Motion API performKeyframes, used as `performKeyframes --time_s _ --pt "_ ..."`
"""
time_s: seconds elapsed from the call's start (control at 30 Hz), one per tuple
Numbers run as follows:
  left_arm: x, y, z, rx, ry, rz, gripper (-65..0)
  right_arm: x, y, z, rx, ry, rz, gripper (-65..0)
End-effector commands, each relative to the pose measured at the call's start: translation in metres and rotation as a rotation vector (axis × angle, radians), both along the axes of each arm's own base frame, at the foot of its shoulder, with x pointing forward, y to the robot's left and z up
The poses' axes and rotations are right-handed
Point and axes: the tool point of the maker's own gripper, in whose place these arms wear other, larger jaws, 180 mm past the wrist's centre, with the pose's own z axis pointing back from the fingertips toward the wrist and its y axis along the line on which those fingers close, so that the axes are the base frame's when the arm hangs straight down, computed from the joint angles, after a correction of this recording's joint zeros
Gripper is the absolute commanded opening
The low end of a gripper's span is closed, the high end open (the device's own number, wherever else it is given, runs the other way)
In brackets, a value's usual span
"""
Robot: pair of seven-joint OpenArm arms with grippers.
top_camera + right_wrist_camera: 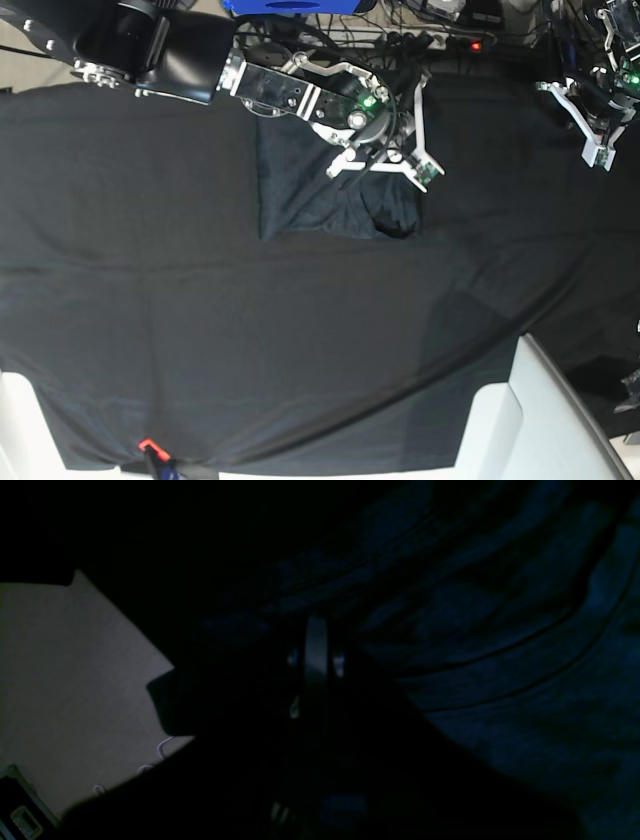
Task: Fold the T-shirt properly
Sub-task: 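Tuck and smooth the bundle's edge with the right gripper, then withdraw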
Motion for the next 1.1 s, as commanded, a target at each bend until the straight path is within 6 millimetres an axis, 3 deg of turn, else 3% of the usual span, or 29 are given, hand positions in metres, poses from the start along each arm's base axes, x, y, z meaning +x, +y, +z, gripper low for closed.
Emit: performKeyframes --time_s 0.0,0.27,0.4,0.47,0.63,0.83,0.93,1.07 --pt "0.007 0.005 0.009 0.016 -0.026 -0.013 -65.0 0.005 0.012 0.013 0.042 -0.021 0.008 -65.0" --pt "0.007 0.005 0.009 0.014 -0.027 -0.013 -65.0 -0.008 0.021 0.020 0.071 0.007 0.099 -65.0" --pt "0.008 0.002 0.009 0.010 -0.032 -0.015 -65.0 -0.003 0.024 0.046 0.140 -0.036 0.113 -65.0" --pt "0.008 -0.002 0.007 -0.001 -0.033 -0.011 -65.0 0.015 0.021 0.068 0.194 -0.061 0.046 -65.0" --pt "0.020 -0.027 0.003 -0.028 -0.039 -0.070 -65.0 0.063 -0.015 0.102 0.243 -0.109 -0.128 -65.0" --pt "0.050 -0.100 0.012 -0.081 -0.104 -0.251 -65.0 0.104 -0.092 0.101 0.250 -0.115 -0.393 -65.0" --pt "0.062 -0.126 0.022 -0.096 -0.147 -0.311 -65.0 0.103 -0.124 0.090 0.225 -0.101 -0.472 -65.0" --pt "0.079 -0.152 0.045 -0.140 -0.211 -0.362 -65.0 0.089 -0.145 0.081 0.187 -0.094 -0.476 -65.0"
